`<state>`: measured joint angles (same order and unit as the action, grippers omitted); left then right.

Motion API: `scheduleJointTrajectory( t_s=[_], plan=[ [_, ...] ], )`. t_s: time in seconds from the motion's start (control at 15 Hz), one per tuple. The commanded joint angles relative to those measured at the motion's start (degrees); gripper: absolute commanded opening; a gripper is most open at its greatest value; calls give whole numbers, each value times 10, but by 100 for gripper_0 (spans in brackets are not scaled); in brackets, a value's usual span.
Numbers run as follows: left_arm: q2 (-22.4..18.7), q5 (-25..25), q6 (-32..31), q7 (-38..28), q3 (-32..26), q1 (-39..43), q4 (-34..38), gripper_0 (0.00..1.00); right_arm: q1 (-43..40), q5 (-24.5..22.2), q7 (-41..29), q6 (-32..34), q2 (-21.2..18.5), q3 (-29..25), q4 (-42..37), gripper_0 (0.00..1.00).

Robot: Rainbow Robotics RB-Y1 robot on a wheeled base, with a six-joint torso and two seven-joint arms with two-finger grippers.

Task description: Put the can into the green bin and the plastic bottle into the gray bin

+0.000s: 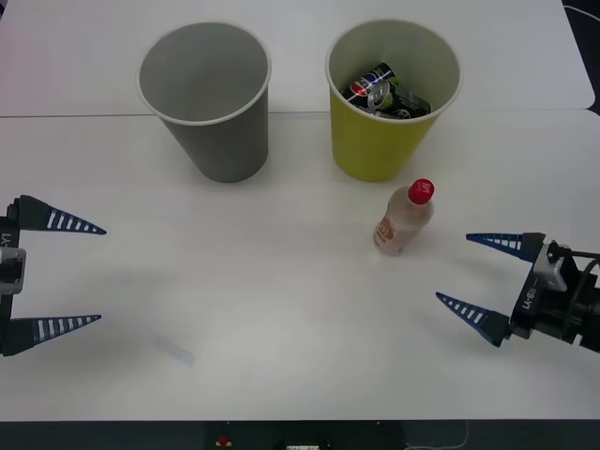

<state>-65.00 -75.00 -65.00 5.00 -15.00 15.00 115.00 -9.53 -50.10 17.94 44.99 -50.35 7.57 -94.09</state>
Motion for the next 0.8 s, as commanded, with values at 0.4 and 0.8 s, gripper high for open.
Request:
scheduleJointTrajectory(
  t_s=[0.4, 0.8],
  plan=[
    [0, 0, 0, 0, 0, 0, 0, 100, 86, -4, 25, 29, 98, 20, 116, 100],
    [0, 0, 0, 0, 0, 0, 0, 100, 144, -34, 33, 20, 159, 21, 182, 100]
  ],
)
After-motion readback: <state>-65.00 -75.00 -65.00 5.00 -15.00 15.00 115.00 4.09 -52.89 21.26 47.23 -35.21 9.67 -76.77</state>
